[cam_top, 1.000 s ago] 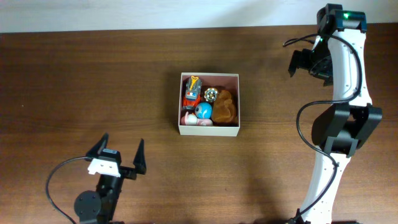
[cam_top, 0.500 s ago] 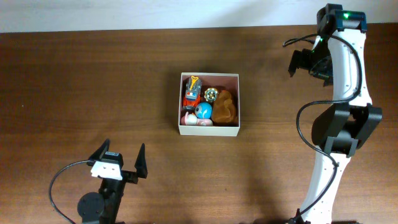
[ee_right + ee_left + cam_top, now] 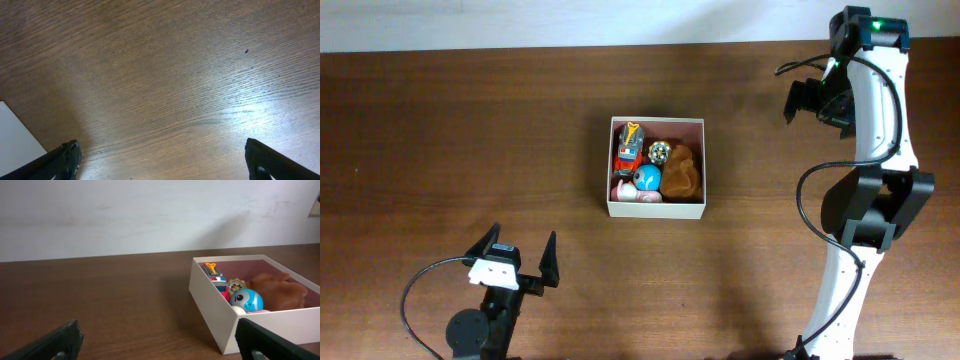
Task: Pack container
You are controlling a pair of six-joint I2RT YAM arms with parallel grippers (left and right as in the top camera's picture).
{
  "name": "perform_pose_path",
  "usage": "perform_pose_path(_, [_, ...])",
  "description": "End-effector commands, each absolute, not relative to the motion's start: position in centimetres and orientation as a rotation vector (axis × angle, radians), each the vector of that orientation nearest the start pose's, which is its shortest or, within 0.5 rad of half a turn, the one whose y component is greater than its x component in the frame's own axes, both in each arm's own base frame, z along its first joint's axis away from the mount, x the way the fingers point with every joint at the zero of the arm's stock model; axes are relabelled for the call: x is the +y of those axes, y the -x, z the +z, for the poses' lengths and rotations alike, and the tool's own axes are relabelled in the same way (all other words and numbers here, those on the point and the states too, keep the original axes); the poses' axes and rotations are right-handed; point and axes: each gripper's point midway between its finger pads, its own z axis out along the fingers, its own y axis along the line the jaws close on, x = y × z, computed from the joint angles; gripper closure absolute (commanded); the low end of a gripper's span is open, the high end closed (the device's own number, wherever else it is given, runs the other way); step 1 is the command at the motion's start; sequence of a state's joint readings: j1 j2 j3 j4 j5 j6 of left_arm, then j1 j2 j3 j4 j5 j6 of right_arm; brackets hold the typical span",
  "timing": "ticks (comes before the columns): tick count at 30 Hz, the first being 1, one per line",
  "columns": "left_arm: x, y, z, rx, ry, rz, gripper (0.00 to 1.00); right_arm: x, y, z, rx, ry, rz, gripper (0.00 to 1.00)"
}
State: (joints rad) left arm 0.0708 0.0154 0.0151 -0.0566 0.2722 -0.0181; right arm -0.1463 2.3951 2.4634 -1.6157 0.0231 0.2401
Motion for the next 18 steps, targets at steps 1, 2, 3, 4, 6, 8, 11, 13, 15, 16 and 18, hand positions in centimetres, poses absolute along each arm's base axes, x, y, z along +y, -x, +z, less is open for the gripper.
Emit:
perform_pose_path(1, [-2.8,-24.3,16.2,1.622,-0.139,-0.164,0.0,-7.2,-45.4,12.2,3.06,-0.616,-0.053,0.02])
perform_pose_path(2, [-2.8,-24.3,16.2,1.622,-0.139,-0.164,0.0,-7.2,-45.4,12.2,3.06,-0.616,-0.053,0.02])
perform_pose_path(3, [-2.8,-24.3,16.2,1.622,-0.139,-0.164,0.0,-7.2,-45.4,12.1,3.06,-0.616,-0.053,0.01])
perform_pose_path(4, [-2.8,-24.3,16.2,1.622,-0.139,-0.164,0.0,-7.2,-45.4,12.2,3.06,-0.616,-0.053,0.02])
perform_pose_path(6, [-2.8,-24.3,16.2,1.622,-0.139,-0.164,0.0,-7.2,-45.4,12.2,3.06,-0.616,-0.053,0.01])
perform_pose_path(8, [-2.8,-24.3,16.2,1.622,-0.139,-0.164,0.0,-7.2,-45.4,12.1,3.06,-0.616,-0.053,0.01])
perform_pose_path(11, [-2.8,-24.3,16.2,1.622,-0.139,-0.164,0.0,-6.9,-45.4,12.9,3.045,-0.602,-0.051,0.01])
perform_pose_path(13, [-2.8,-24.3,16.2,1.622,-0.139,-0.164,0.0,-6.2,-45.5,14.5,3.014,-0.572,-0.047,0.01])
perform_pose_path(15, [-2.8,-24.3,16.2,1.622,-0.139,-0.164,0.01,-5.0,-45.4,16.8,2.968,-0.528,-0.039,0.01])
perform_pose_path(16, [-2.8,-24.3,16.2,1.622,-0.139,-0.164,0.0,-4.5,-45.3,18.0,2.944,-0.506,-0.033,0.01])
perform_pose_path(18, [-2.8,-24.3,16.2,1.622,-0.139,-0.164,0.0,-2.7,-44.6,22.1,2.86,-0.435,-0.021,0.01])
